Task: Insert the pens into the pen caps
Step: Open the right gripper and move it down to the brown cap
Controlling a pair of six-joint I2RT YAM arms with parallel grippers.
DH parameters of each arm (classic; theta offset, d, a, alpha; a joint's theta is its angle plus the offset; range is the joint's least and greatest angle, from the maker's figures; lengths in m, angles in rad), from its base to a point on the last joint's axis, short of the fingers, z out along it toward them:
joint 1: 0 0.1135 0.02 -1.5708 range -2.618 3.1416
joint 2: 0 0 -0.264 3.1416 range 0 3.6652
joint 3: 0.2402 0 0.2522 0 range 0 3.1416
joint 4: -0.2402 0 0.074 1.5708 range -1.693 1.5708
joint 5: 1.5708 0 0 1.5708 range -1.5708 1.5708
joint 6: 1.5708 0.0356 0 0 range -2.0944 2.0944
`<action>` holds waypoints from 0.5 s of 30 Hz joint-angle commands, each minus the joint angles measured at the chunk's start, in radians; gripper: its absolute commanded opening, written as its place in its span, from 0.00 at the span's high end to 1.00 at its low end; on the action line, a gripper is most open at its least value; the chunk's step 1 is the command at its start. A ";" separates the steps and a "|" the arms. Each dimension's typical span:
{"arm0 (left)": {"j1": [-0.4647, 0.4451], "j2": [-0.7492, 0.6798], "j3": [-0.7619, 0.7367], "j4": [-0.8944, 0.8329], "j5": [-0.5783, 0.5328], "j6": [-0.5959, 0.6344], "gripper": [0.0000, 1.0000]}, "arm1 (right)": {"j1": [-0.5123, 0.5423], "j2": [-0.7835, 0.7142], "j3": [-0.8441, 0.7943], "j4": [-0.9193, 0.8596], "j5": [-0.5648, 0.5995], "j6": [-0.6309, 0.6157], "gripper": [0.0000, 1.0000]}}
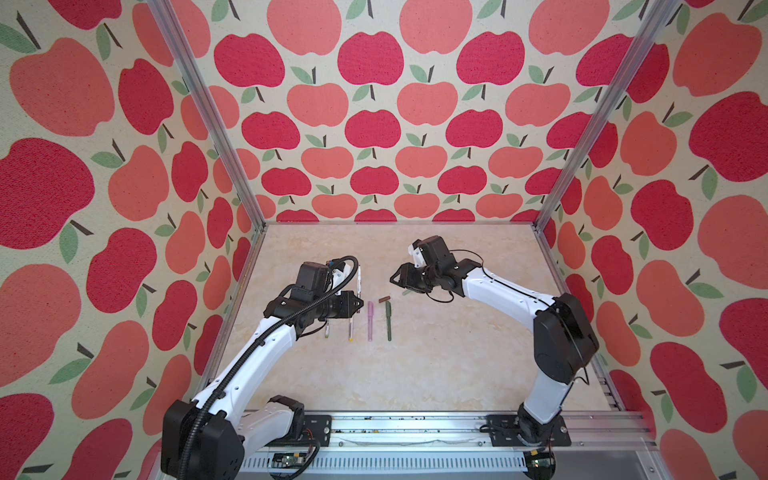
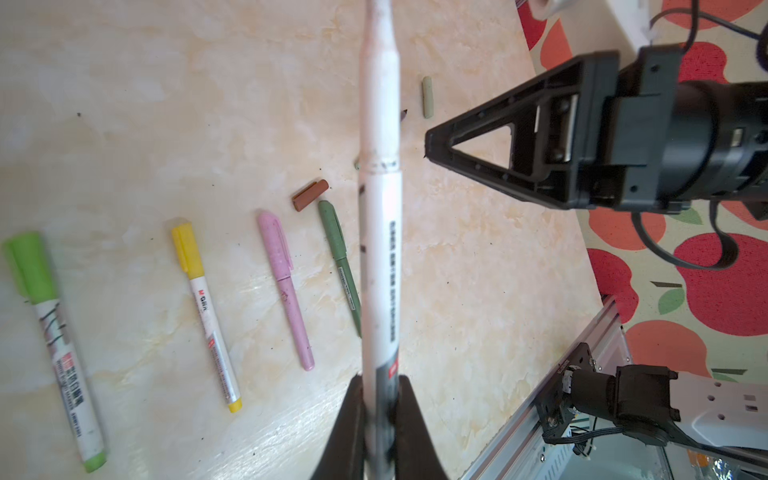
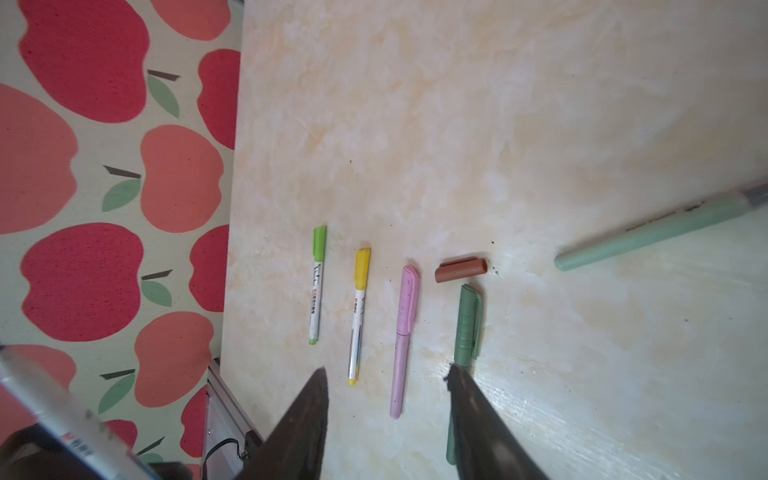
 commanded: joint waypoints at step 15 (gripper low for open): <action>0.006 -0.139 -0.097 0.029 -0.056 0.015 1.00 | 0.076 0.269 0.200 -0.085 -0.062 0.186 0.45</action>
